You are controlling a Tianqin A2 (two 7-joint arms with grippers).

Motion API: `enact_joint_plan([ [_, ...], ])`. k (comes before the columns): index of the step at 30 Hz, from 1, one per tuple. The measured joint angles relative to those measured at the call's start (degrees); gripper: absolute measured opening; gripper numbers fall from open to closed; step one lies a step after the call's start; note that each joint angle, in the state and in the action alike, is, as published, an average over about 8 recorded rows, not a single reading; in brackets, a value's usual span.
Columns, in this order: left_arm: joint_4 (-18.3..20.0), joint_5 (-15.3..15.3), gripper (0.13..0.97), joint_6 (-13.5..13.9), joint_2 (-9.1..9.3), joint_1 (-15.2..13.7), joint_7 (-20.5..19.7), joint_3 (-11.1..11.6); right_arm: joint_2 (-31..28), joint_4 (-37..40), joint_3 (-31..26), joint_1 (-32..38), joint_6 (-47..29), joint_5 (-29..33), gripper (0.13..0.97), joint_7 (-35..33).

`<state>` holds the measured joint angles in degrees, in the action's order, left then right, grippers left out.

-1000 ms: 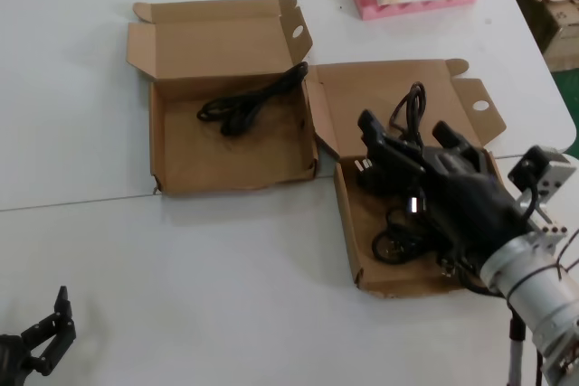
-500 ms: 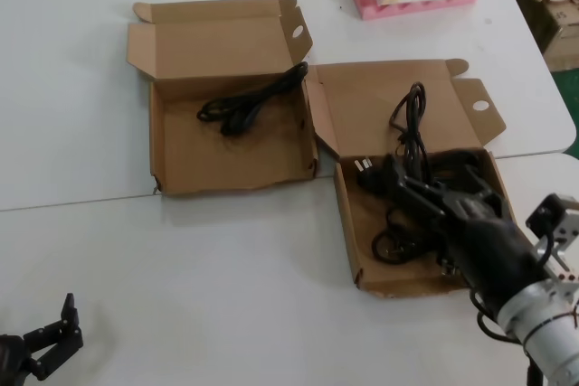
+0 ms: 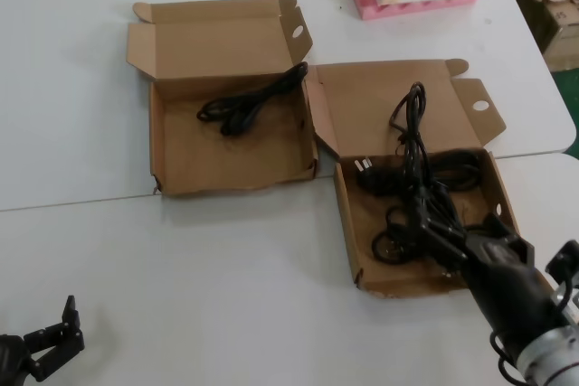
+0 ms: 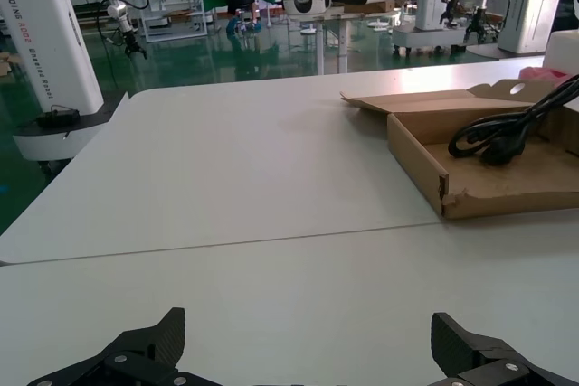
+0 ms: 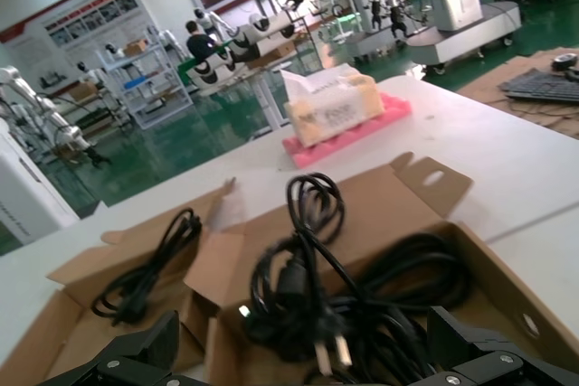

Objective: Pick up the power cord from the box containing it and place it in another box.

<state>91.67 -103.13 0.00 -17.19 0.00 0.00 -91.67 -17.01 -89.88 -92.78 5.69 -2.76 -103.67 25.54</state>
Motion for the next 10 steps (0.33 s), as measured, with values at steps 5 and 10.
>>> enact_joint_plan([
  [5,0.0,0.0,0.965,0.0,0.00,0.0,0.0,0.0,-0.1,-0.8,0.5,-2.4,1.2,0.2,0.966,0.0],
  [10,0.0,0.0,0.965,0.0,0.00,0.0,0.0,0.0,-0.1,-1.2,0.8,-3.9,1.9,0.4,0.966,0.0],
])
